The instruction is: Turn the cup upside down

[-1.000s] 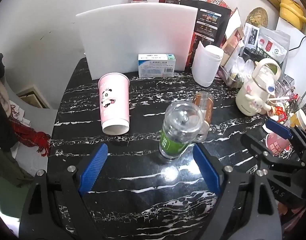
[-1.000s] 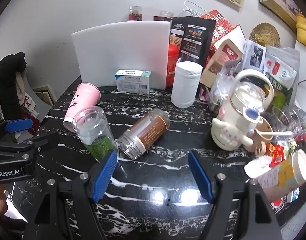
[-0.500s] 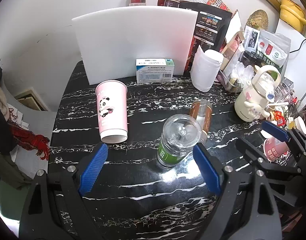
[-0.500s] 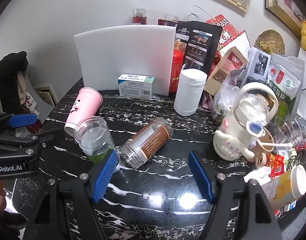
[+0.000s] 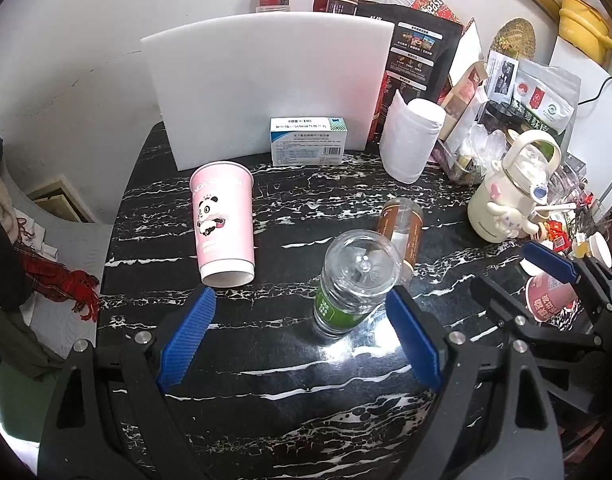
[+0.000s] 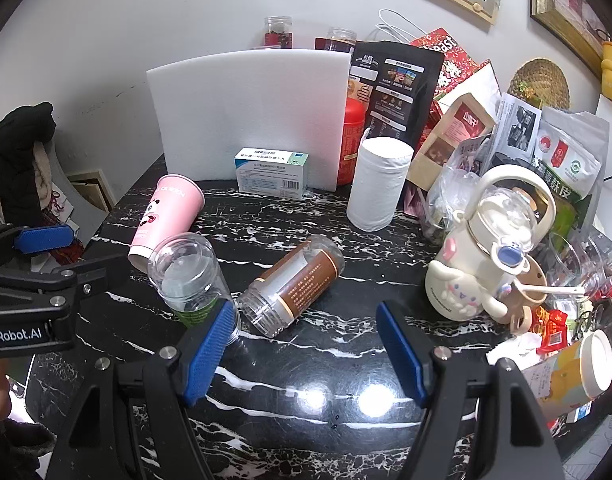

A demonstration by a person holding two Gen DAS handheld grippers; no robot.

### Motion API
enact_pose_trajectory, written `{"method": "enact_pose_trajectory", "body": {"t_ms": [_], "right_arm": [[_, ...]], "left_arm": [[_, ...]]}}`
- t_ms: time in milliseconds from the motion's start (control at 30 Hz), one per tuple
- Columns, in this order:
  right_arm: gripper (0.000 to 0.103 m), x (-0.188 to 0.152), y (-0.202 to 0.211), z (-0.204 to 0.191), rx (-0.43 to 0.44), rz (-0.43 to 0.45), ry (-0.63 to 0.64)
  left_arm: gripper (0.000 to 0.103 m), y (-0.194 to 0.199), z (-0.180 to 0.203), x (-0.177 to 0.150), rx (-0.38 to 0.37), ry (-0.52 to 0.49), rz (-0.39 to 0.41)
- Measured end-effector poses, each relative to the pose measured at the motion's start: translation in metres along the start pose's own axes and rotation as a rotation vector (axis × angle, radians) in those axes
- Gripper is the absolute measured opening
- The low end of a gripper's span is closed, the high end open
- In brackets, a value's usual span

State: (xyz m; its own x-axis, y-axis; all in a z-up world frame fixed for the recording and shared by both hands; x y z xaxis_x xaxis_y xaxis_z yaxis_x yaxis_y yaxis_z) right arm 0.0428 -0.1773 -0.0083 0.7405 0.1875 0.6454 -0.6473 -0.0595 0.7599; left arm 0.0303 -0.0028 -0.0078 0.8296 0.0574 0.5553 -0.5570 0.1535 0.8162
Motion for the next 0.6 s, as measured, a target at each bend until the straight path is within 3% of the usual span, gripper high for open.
{"method": "enact_pose_trajectory", "body": {"t_ms": [233, 500, 600], "right_arm": [[0.074, 0.0, 0.001, -0.001, 0.001, 0.0, 0.002], [0.074, 0.004, 0.0, -0.002, 0.0, 0.0, 0.008], [0.074, 0.008, -0.003, -0.001, 0.005, -0.007, 0.007]], "left_arm": [[0.087, 0.002, 0.0, 0.001, 0.011, -0.017, 0.022], [0.087, 0.002, -0.001, 0.009, 0.075, -0.048, -0.059], [0.087, 0.002, -0.001, 0.016, 0.055, -0.044, -0.038]]}}
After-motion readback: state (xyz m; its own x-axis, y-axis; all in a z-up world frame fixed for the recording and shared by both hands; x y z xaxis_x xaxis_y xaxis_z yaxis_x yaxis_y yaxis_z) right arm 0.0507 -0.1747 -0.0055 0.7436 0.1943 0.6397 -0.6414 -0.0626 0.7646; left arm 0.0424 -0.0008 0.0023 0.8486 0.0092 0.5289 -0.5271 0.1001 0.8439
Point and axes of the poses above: each gripper's, at about its wrist camera, not at the fingertips, and y roughly against the way its jaws point, z to its right, x to its top, the point moved 2 cm from there along -y, roughly the way its jaws point, and after that the axes turned 7 degrees about -x, right-handed, at the moved point
